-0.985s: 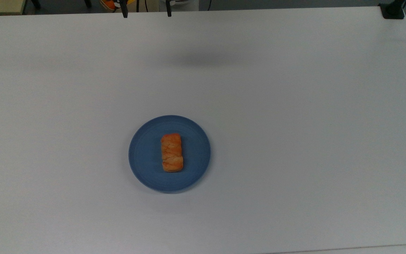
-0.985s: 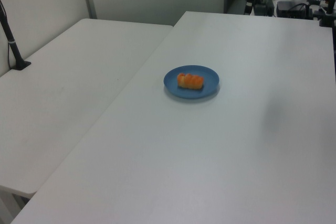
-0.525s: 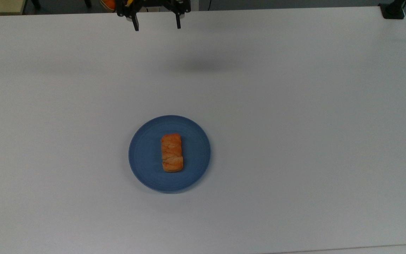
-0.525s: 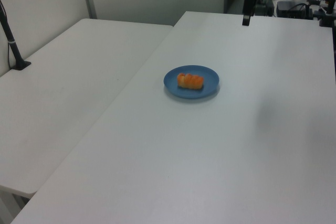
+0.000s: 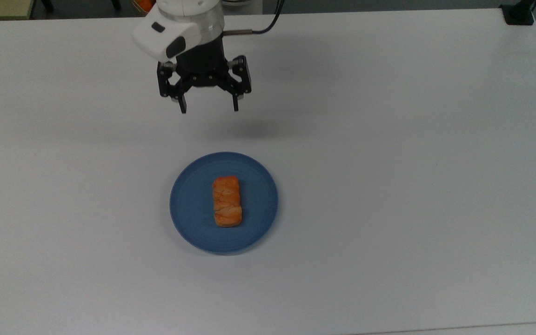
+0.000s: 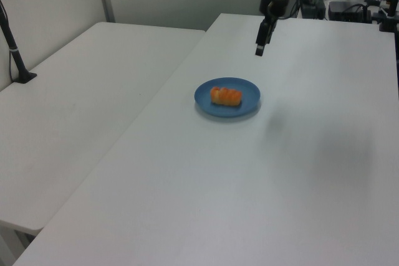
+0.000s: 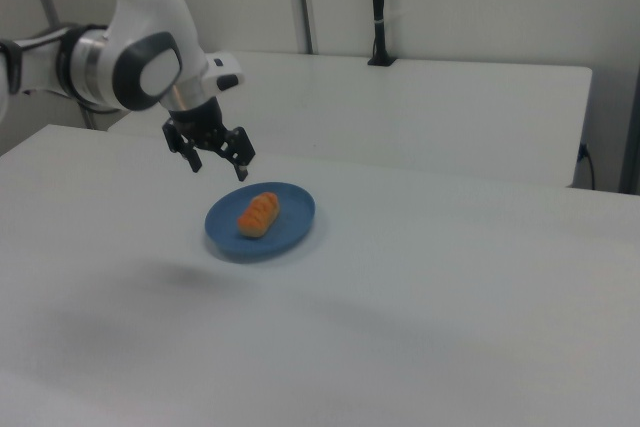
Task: Put the bread on the table
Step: 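Move the open gripper down over the orange bread roll on the plate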
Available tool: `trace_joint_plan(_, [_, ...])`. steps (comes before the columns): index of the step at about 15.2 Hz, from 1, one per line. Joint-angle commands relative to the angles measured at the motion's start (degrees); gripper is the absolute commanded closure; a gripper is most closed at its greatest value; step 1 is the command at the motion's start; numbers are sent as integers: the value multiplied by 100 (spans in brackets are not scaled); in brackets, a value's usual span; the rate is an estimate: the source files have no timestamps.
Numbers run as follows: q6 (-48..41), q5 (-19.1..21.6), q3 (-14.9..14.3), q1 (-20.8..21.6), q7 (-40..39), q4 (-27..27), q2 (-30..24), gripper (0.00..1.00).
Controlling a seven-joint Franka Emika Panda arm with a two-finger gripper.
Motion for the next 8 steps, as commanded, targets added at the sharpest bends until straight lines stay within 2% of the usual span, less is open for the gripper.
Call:
trace_joint_plan(1, [947,128,-21,12,-28,120,653,0])
trace_joint_plan(6, [1853,75,-21,108,-37,550,1559,0])
trace_joint_plan(8, [2309,58,-21,161,-28,568,1840,0])
